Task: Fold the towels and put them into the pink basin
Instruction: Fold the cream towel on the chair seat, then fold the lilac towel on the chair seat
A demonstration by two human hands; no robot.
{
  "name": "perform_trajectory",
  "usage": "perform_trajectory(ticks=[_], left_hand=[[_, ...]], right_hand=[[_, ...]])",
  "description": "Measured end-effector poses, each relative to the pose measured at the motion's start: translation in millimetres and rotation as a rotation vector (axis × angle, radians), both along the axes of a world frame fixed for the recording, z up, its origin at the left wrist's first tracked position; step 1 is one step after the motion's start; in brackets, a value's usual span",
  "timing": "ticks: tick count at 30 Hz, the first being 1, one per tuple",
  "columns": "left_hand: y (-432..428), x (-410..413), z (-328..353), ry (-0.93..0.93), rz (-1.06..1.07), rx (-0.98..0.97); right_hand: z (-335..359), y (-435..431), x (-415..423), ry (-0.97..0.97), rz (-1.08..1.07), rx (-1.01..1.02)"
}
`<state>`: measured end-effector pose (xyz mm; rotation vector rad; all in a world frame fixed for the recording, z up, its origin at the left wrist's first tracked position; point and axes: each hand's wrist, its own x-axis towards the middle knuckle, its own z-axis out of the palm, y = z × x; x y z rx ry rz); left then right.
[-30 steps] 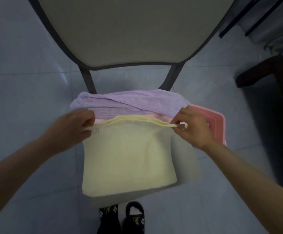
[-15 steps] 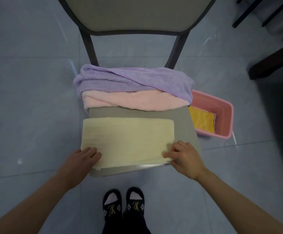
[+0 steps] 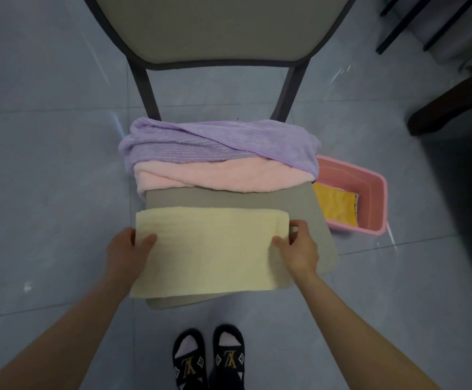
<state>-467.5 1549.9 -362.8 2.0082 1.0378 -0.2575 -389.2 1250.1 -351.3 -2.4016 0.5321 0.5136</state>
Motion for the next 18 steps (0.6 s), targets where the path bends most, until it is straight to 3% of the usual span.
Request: perform_trajectory(ticks=[4,8,10,12,18], left_hand=[[-18.1,2.8,0.1,-0.109,-0.180,0.335],[-32.6,-5.5,-11.6,-0.209,-0.645,0.567],[-40.8,-8.8,-21.2,-0.201,-0.811,0.570],[-45.6,-8.8,-29.1,-0.154,-0.907,0.596],[-44.0,-6.6,-34.4,-0.122,-0.943,0.664]], right_hand=[[3.1,-5.8,10.5,-0.184,0.002,-0.122],[-6.6,-14.7,-1.0,-0.387,0.447,-0.489],[-13.1,-14.5,-11.9,-0.365,0.689,-0.451],[-25.7,-14.7,-21.0,-0.265,0.801,-0.392],[-40.7,-11.2,-27.2,-0.251,0.760,-0.383]])
